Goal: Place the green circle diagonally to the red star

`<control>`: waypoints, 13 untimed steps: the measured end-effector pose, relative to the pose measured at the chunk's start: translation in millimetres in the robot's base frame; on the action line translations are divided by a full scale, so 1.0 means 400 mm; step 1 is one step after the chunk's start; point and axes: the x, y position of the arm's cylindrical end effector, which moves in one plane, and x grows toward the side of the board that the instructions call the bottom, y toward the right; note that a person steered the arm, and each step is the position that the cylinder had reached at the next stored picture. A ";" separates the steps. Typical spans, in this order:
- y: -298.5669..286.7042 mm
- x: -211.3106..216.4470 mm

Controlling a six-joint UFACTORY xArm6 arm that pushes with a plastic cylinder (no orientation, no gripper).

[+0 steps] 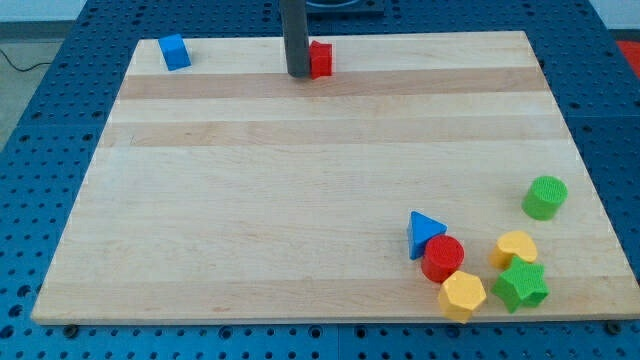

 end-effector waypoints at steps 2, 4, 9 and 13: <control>0.023 -0.028; -0.035 0.173; 0.603 0.211; 0.719 0.661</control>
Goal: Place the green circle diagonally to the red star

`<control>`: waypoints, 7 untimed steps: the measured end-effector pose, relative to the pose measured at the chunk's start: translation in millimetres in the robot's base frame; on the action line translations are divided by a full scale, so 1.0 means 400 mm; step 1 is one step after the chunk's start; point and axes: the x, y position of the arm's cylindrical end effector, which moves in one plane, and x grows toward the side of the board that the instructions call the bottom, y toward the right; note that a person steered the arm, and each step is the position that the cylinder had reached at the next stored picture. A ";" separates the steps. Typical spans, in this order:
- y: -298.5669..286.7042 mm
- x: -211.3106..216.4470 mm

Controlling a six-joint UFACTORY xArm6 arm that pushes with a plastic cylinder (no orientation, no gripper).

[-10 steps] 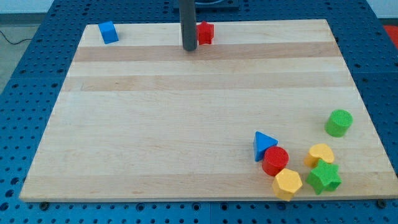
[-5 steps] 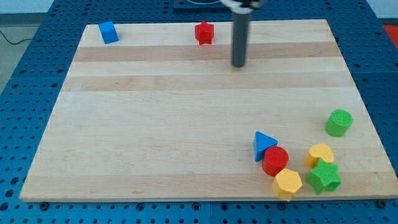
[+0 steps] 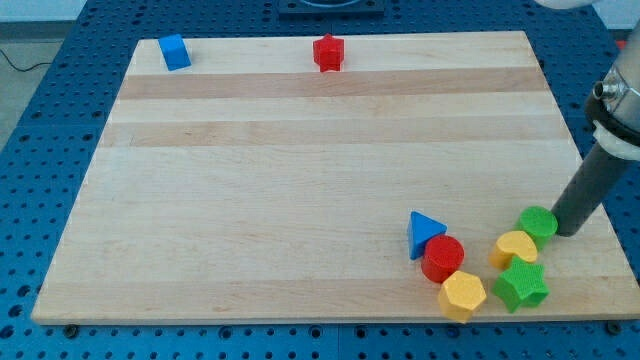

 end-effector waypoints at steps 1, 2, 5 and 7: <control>0.000 -0.003; 0.009 0.041; 0.010 0.126; -0.148 -0.033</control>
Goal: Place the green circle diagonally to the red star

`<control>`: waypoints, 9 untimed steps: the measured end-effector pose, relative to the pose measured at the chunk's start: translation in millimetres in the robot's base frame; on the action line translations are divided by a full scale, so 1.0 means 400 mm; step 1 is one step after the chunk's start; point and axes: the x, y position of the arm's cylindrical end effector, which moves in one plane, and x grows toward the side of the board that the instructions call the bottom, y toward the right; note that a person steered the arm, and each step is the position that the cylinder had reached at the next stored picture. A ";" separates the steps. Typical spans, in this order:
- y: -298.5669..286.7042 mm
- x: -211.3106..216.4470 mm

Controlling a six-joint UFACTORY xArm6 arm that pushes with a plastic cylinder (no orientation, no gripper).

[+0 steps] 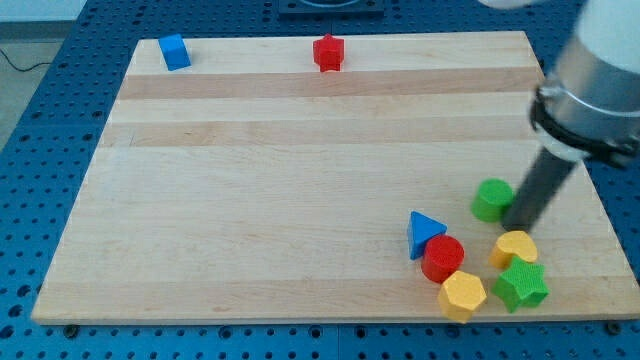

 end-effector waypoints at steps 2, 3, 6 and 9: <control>-0.096 -0.189; -0.103 -0.173; -0.170 -0.245; -0.108 -0.210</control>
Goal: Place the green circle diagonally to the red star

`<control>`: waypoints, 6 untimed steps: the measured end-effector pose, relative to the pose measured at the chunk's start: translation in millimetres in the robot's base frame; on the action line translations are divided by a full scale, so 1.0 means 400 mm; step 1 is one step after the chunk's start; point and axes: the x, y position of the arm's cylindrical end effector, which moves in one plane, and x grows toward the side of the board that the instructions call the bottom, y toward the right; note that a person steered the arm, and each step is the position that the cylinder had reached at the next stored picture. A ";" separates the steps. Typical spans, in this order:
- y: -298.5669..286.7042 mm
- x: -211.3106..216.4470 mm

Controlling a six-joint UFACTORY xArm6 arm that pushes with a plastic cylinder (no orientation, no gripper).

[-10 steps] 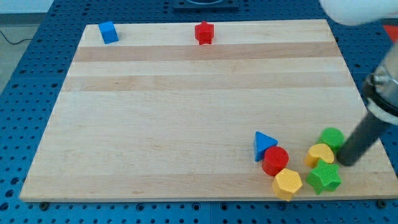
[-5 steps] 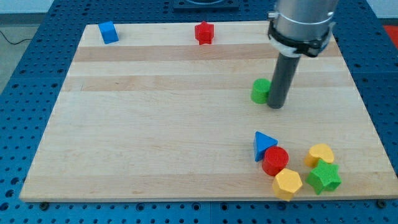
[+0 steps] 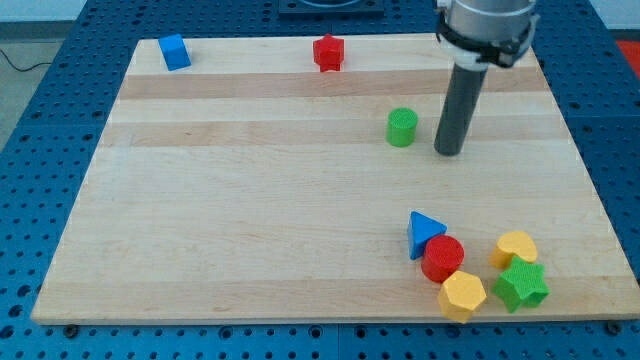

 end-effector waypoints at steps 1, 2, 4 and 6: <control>-0.034 0.024; -0.069 -0.049; -0.089 -0.107; -0.279 -0.025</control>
